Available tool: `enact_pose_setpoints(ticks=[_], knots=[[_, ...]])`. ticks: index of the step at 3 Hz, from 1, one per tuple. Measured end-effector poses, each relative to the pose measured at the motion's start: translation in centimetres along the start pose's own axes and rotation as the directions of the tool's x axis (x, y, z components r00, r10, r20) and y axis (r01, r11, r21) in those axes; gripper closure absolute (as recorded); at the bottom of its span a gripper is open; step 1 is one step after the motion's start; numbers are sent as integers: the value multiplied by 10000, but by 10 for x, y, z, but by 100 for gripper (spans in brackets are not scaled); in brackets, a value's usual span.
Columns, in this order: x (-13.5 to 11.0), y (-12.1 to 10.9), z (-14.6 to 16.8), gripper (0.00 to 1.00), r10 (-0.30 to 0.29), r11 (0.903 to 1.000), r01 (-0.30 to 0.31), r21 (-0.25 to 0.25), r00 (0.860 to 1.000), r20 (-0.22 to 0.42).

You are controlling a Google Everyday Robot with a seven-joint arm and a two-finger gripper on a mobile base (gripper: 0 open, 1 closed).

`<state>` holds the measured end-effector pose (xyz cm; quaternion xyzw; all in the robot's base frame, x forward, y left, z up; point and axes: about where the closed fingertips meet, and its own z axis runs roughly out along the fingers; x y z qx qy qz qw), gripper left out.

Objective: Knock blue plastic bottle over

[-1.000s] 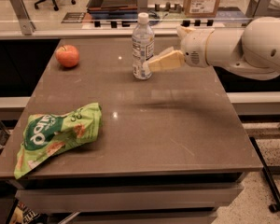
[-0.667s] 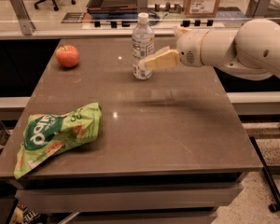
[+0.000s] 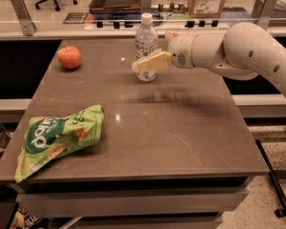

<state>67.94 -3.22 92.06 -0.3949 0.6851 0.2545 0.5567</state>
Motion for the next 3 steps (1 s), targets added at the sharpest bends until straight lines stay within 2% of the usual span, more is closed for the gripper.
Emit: enact_pose_setpoints(ticks=[1,3], knots=[[3,-1,21,0,74,9991,-70,-427,9999,90],[1,3,25,41,64,9987,-59,-507,9999,101]])
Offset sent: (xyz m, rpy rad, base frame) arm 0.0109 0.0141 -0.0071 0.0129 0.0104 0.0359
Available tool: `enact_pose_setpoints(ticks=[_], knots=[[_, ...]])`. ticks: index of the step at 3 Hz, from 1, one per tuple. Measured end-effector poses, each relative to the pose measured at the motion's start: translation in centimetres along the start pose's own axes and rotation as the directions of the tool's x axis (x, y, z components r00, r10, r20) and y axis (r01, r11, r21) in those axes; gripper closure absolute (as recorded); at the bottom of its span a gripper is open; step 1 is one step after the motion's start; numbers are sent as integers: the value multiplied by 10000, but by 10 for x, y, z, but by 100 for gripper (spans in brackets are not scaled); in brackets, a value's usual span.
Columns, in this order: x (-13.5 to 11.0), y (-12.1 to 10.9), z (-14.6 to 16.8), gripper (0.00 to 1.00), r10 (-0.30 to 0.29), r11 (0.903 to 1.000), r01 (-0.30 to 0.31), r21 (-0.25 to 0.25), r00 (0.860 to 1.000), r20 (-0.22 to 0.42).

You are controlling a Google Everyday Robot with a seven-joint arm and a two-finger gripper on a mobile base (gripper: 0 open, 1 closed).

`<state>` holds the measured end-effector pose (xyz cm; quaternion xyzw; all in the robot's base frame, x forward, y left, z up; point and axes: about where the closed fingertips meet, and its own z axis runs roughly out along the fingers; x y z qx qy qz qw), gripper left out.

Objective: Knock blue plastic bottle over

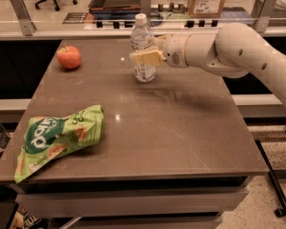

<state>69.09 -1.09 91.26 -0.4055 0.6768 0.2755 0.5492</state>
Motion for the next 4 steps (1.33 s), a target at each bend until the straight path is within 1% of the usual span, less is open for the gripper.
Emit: enact_pose_setpoints(ticks=[2,3,4], knots=[[-1,3,4,88,-7,10000,7,-83,10000,6],[-6,3,3,100,-125,9999,123,-95,9998,-164],[-21,-3,-5,100,-437,9989,451,141,9954,-852]])
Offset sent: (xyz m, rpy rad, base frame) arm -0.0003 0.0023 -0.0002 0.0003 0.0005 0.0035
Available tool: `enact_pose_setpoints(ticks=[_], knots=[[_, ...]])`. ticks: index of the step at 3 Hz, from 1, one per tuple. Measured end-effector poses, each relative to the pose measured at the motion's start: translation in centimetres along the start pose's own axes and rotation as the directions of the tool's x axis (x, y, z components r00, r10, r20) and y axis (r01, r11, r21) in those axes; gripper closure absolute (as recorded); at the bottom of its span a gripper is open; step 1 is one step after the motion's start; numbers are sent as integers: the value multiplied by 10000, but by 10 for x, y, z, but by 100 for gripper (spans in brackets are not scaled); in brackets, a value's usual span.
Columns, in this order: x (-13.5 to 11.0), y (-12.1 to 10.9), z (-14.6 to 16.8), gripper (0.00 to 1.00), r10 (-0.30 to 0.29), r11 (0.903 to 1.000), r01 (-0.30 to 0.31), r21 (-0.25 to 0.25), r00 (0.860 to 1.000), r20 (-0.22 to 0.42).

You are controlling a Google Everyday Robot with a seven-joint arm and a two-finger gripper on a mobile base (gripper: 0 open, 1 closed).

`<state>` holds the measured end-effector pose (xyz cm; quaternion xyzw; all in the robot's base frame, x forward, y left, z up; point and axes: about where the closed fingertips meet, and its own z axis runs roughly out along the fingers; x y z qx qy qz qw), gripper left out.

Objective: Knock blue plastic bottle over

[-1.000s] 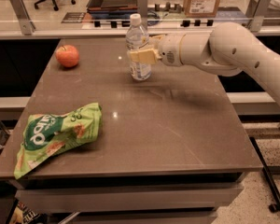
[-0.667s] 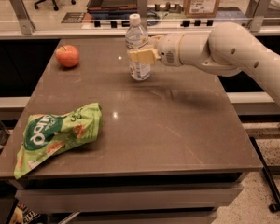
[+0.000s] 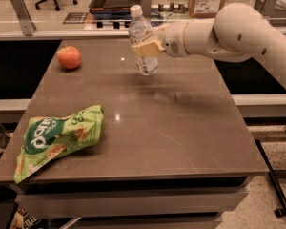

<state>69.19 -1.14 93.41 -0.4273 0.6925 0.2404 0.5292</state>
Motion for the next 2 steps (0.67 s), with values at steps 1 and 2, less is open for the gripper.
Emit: enact_pose_setpoints(ticks=[1,2], knots=[[-6,-14,-16,100,-217,9986,272,443,9923,-1215],[-2,-24,-34,100,-246,9945,504,916,9644,-2634]])
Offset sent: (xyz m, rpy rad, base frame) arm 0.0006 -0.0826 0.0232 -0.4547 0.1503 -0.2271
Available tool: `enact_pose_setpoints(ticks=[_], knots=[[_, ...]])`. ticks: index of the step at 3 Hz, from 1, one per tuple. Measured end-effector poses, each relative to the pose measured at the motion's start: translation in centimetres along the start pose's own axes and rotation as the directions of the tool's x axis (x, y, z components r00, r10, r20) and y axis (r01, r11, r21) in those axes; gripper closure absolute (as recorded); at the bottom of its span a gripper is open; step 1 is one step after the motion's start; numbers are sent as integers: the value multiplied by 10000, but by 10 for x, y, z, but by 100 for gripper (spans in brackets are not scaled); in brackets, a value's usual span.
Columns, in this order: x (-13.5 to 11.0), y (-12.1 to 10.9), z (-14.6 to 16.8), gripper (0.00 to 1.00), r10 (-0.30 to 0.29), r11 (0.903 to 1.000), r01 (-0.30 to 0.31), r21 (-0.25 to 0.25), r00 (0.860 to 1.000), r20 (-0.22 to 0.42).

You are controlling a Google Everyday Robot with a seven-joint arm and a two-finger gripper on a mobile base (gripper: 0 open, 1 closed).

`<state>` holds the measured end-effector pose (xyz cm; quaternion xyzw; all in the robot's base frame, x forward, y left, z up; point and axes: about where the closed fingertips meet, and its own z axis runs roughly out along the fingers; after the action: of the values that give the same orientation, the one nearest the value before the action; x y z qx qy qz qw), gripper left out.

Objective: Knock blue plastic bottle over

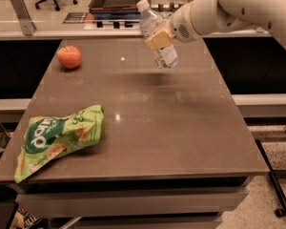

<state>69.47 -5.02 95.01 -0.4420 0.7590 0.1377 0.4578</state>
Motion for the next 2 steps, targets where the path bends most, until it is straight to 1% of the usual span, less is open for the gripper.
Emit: enact_pose_setpoints(ticks=[1,2], knots=[[18,-8,-10,100,-43,9984,129,546,9879,-1553],[43,-6,-12,100,-26,9965,274,793,9549,-2970]])
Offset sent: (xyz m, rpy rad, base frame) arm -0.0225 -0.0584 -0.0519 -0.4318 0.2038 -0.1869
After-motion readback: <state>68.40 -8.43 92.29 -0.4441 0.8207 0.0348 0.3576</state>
